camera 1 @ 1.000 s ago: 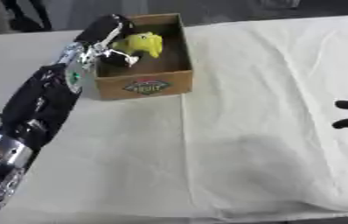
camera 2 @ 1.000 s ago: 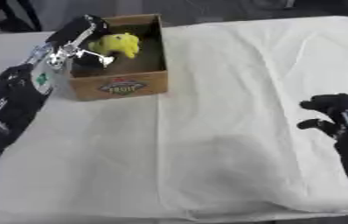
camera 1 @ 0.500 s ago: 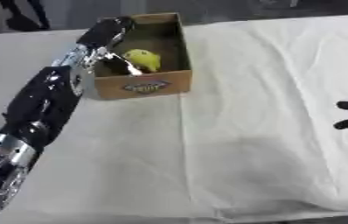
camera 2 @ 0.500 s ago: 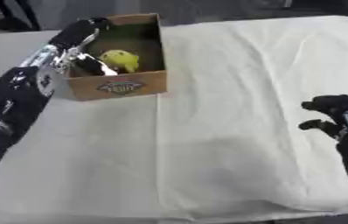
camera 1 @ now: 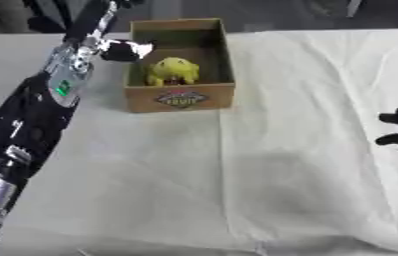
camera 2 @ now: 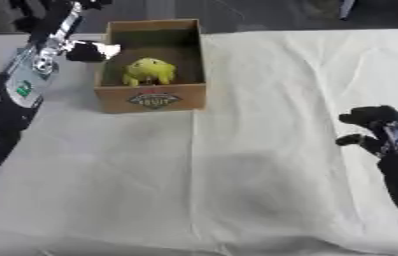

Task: Pick up objects on the table and place them in the box.

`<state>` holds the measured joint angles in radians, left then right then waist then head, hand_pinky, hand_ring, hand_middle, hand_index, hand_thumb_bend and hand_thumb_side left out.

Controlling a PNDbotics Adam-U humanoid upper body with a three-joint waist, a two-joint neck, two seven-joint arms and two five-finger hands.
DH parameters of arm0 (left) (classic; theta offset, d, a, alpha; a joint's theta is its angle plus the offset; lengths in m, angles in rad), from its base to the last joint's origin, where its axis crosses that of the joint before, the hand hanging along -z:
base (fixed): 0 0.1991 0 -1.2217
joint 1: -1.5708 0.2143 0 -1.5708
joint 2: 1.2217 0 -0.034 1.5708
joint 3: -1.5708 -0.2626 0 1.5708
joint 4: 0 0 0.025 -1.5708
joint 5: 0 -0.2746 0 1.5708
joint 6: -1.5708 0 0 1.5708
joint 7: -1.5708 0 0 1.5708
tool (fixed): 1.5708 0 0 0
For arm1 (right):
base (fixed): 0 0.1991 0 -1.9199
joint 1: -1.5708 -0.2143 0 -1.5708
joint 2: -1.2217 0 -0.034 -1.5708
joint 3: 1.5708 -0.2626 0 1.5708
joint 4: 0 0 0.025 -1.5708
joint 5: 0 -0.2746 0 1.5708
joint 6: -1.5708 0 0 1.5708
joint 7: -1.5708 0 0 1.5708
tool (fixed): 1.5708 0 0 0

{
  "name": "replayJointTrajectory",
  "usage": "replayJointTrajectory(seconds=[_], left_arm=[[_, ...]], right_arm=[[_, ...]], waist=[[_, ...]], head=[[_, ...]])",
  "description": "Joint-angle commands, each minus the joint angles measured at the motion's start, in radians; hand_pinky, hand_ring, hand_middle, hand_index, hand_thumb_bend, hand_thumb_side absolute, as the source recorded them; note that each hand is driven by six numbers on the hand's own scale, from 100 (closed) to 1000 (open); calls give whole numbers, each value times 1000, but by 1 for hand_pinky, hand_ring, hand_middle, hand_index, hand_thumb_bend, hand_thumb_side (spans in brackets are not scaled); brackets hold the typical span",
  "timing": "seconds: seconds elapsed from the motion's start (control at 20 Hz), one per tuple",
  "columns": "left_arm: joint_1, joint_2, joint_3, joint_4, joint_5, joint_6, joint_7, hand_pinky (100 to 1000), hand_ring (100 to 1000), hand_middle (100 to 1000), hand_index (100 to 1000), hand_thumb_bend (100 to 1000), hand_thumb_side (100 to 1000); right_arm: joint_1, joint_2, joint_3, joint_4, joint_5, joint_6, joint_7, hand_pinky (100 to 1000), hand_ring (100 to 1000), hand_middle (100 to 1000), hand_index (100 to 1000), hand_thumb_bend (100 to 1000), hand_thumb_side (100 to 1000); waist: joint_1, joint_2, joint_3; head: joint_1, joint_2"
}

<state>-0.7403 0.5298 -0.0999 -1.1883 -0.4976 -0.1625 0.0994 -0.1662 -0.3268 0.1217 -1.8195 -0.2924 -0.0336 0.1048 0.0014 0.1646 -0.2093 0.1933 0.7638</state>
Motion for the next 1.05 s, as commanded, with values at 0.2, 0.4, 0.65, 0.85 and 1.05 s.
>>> replayJointTrajectory(seconds=[0.2,0.4,0.65,0.85,1.05], left_arm=[[190,74,51,-398,516,114,-60,761,691,630,754,179,422],[362,68,100,-606,712,143,-90,769,693,629,755,132,478],[482,19,155,-694,738,151,-82,772,697,633,756,132,515],[527,-29,174,-715,725,139,-84,771,694,629,754,123,522],[553,-57,182,-731,703,122,-93,767,688,620,751,107,520]], right_arm=[[-5,-13,-23,-19,-8,-5,-14,586,789,604,693,100,704],[-3,-13,-31,-20,-10,-8,-22,587,788,604,693,100,703],[2,-13,-38,-21,-13,-10,-28,587,788,604,694,100,705],[3,-12,-42,-22,-14,-12,-32,587,788,604,694,100,706],[3,-11,-43,-23,-13,-13,-34,587,788,604,694,100,707]], waist=[[-6,-18,34],[-10,-19,62],[-16,-20,93],[-18,-18,102],[-20,-15,103]], head=[[-20,6],[-30,6],[-36,6],[-43,6],[-52,6]])
